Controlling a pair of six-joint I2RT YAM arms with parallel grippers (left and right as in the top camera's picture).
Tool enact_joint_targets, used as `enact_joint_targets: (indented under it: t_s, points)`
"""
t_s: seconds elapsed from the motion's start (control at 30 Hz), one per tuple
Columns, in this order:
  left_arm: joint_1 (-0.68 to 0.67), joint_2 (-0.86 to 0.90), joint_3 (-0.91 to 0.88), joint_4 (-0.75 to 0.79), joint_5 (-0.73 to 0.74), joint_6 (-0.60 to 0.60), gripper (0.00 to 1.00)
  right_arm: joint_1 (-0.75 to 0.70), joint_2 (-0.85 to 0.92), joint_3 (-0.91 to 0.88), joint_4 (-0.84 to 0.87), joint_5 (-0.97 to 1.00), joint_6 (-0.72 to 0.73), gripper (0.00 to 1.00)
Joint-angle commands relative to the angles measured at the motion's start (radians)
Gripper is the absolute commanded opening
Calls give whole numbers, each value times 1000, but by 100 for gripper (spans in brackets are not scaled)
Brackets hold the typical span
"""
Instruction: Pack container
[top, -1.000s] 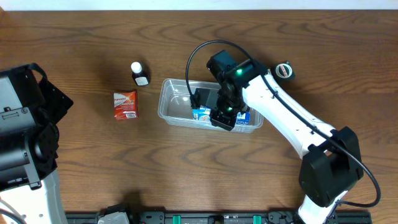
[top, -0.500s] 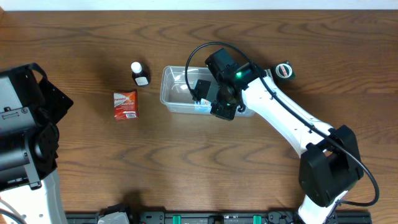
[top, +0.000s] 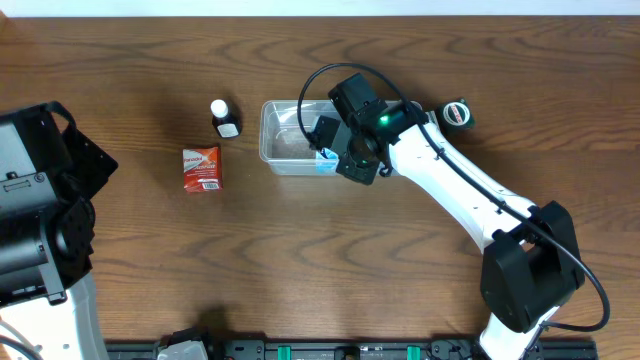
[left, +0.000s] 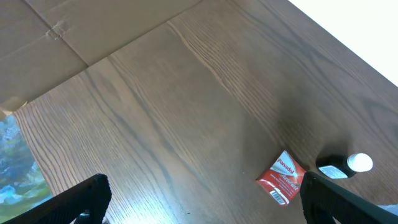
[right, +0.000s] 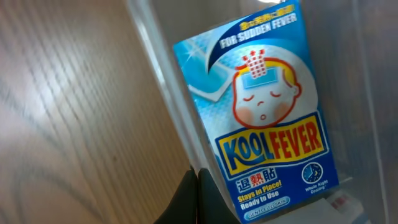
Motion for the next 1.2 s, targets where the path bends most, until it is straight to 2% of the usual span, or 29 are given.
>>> enact_joint_targets:
  t_s: [0.0, 0.17, 0.37, 0.53, 0.8, 1.17]
  points:
    - [6, 3, 19, -1, -13, 6, 98, -9, 10, 37, 10, 10, 97, 1]
    - [6, 3, 19, -1, -13, 6, 98, -12, 10, 73, 32, 6, 151, 1]
    - [6, 3, 19, -2, -13, 6, 98, -14, 20, 71, 48, -84, 171, 1]
    - [6, 3, 19, -1, -13, 6, 98, -13, 48, 71, 129, -169, 190, 1]
    - [6, 3, 19, -1, -13, 6, 98, -13, 129, 71, 328, -170, 190, 1]
    - [6, 3, 19, -1, -13, 6, 98, -13, 199, 71, 361, -170, 190, 1]
